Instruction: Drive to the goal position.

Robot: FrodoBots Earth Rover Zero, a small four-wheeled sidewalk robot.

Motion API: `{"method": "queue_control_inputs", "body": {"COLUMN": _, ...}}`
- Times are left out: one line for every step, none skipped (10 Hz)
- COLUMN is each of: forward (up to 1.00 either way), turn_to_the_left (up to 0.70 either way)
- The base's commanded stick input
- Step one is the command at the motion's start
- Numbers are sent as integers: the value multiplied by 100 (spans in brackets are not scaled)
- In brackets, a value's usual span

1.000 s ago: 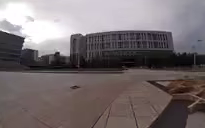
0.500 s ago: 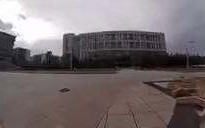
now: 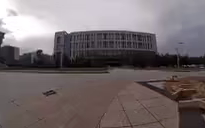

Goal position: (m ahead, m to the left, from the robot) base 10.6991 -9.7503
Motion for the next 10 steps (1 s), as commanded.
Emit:
{"method": "queue_control_inputs", "body": {"forward": 70, "turn_to_the_left": -18}}
{"method": "queue_control_inputs", "body": {"forward": 70, "turn_to_the_left": -30}}
{"method": "queue_control_inputs", "body": {"forward": 70, "turn_to_the_left": -8}}
{"method": "queue_control_inputs", "body": {"forward": 70, "turn_to_the_left": 0}}
{"method": "queue_control_inputs", "body": {"forward": 70, "turn_to_the_left": 0}}
{"method": "queue_control_inputs", "body": {"forward": 70, "turn_to_the_left": -27}}
{"method": "queue_control_inputs", "body": {"forward": 70, "turn_to_the_left": -34}}
{"method": "queue_control_inputs", "body": {"forward": 70, "turn_to_the_left": -34}}
{"method": "queue_control_inputs", "body": {"forward": 70, "turn_to_the_left": -34}}
{"method": "queue_control_inputs", "body": {"forward": 70, "turn_to_the_left": -32}}
